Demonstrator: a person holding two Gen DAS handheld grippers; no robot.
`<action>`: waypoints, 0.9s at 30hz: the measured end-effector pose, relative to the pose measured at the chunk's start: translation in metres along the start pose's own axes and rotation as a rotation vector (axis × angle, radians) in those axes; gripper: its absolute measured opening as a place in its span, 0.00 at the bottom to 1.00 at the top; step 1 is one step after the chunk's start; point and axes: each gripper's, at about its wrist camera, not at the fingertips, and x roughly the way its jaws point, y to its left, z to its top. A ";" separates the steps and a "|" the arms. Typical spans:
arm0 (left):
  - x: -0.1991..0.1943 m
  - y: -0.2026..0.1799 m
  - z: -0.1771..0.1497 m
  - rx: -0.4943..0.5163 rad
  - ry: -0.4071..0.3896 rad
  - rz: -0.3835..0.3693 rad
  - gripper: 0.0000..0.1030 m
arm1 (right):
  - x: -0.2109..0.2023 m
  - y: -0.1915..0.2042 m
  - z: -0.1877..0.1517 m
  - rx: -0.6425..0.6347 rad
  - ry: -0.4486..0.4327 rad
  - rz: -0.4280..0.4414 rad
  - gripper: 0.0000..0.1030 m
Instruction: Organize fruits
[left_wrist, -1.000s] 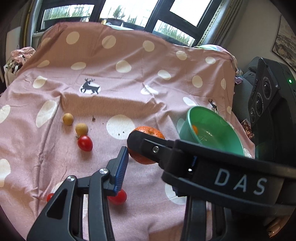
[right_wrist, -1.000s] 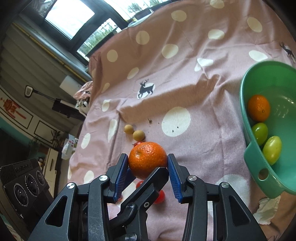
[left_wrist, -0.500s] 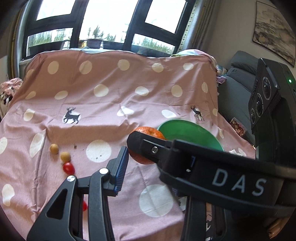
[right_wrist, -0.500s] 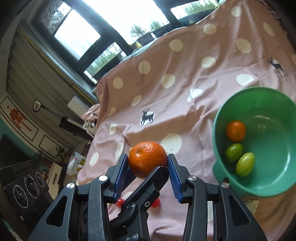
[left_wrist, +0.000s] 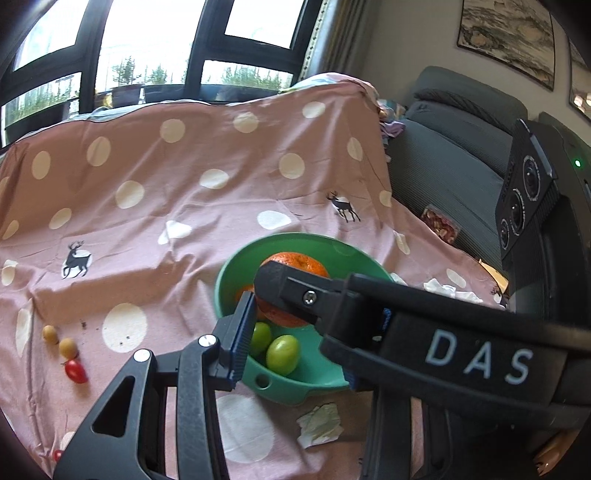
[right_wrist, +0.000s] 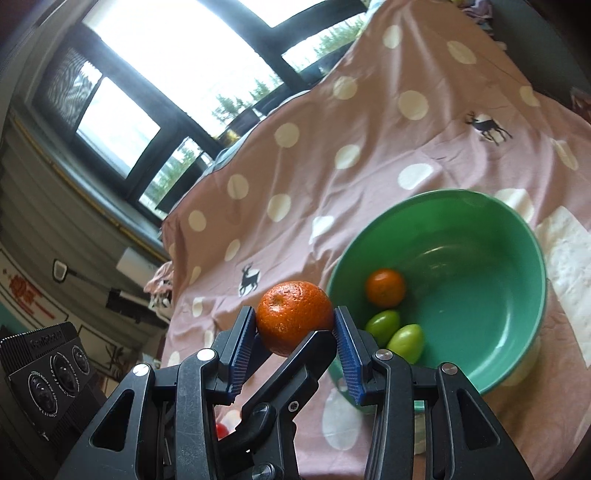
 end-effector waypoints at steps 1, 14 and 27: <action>0.004 -0.002 0.001 0.005 0.008 -0.009 0.39 | -0.002 -0.003 0.001 0.008 -0.002 -0.005 0.45; 0.044 -0.017 -0.001 0.015 0.104 -0.120 0.39 | -0.009 -0.046 0.007 0.106 -0.003 -0.120 0.45; 0.070 -0.014 -0.008 -0.021 0.178 -0.185 0.39 | 0.000 -0.064 0.008 0.143 0.036 -0.207 0.45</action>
